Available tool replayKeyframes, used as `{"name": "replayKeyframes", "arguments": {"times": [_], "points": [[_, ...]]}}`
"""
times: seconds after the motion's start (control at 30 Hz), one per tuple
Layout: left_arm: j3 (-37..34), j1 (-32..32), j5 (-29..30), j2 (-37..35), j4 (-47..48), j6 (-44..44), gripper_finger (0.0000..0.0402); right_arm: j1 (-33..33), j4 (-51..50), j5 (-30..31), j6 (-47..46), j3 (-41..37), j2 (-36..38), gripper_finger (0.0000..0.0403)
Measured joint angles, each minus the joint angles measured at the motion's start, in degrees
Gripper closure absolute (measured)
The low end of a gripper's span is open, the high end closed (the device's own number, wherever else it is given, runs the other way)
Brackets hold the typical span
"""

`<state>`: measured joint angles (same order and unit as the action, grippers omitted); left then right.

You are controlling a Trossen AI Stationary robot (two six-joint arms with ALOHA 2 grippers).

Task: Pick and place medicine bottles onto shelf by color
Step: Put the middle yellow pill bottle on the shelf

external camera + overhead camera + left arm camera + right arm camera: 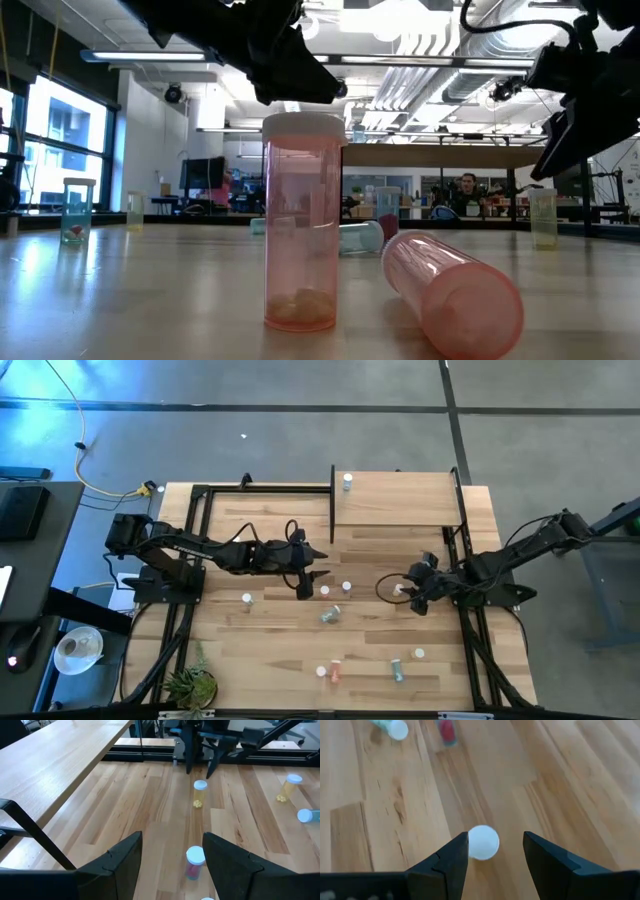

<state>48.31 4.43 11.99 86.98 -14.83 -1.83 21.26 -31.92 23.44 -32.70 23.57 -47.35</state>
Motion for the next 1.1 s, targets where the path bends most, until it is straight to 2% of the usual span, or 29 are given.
{"name": "replayKeyframes", "arguments": {"times": [0.33, 0.57, 1.1], "points": [[0.0, 0.0, 0.04, 0.0, -0.02, -0.11, 0.0202, 0.0, 1.57, -2.02, -0.49, 0.02, -2.21, 0.0221], [0.0, 0.0, 0.07, 0.0, -0.02, -0.11, 0.0202, 0.0, 2.23, -1.32, -0.9, 0.02, -2.88, 0.0221], [0.0, 0.0, 0.2, 0.0, 0.0, -0.13, 0.0202, 0.0, 7.03, -1.13, -0.33, 0.02, -11.23, 0.0221]]}}
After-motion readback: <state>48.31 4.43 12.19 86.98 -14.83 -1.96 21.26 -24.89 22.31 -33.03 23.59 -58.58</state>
